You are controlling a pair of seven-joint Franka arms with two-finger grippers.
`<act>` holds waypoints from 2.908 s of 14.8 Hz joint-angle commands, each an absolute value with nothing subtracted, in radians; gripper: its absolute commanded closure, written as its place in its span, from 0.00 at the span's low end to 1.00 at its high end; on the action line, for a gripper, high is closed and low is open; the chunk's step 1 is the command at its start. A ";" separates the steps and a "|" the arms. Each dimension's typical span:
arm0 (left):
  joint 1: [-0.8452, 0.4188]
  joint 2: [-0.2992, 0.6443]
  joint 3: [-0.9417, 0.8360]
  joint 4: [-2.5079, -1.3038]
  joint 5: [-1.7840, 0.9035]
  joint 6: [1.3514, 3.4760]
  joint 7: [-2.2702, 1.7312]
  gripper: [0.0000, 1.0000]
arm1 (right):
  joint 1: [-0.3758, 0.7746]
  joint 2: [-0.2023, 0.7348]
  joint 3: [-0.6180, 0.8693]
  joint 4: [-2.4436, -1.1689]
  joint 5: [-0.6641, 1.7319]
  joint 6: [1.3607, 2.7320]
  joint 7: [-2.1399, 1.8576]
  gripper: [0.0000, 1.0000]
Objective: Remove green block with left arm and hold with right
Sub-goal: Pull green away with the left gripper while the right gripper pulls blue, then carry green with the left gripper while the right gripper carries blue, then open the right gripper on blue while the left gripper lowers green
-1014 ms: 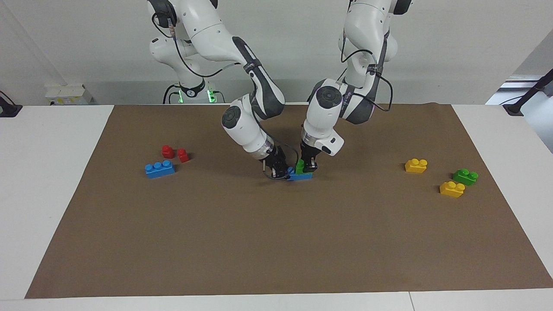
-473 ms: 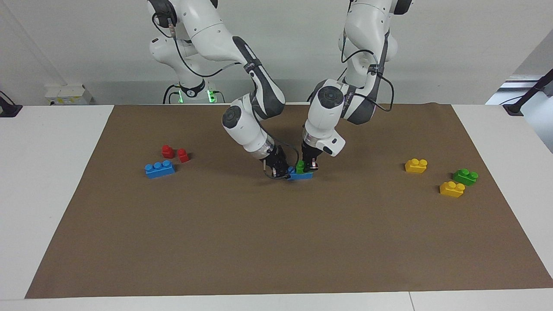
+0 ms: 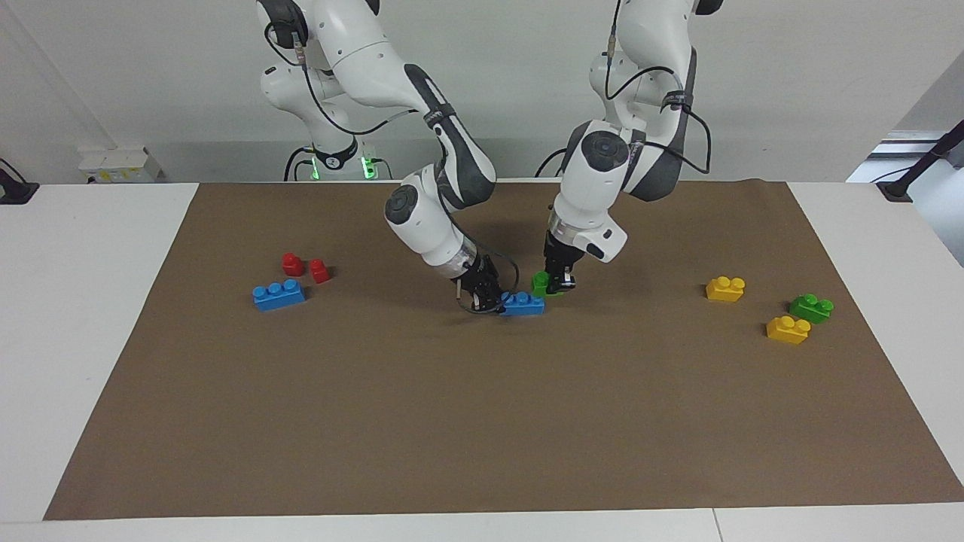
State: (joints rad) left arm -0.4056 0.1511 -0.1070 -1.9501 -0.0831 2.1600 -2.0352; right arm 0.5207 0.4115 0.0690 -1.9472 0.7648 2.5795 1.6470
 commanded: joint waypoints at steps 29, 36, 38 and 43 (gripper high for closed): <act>0.172 0.248 -0.107 -1.922 -0.017 2.250 -0.807 1.00 | -0.275 0.337 0.066 -1.921 0.549 2.019 0.904 1.00; 0.173 0.334 -0.104 -1.881 -0.018 2.305 -0.822 1.00 | -0.258 0.382 0.066 -1.905 0.558 2.049 0.902 1.00; 0.175 0.347 -0.104 -1.881 -0.018 2.325 -0.860 1.00 | -0.258 0.380 0.066 -1.905 0.558 2.052 0.903 1.00; 0.176 0.374 -0.104 -1.884 -0.018 2.375 -0.893 1.00 | -0.250 0.322 0.066 -1.885 0.543 1.968 0.934 0.00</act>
State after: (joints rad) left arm 0.1659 0.3545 -0.0992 -1.9004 -0.0321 2.3537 -0.8693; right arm -0.2532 0.3699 0.0621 -1.8991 0.5617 2.0205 0.9200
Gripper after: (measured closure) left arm 0.648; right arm 0.489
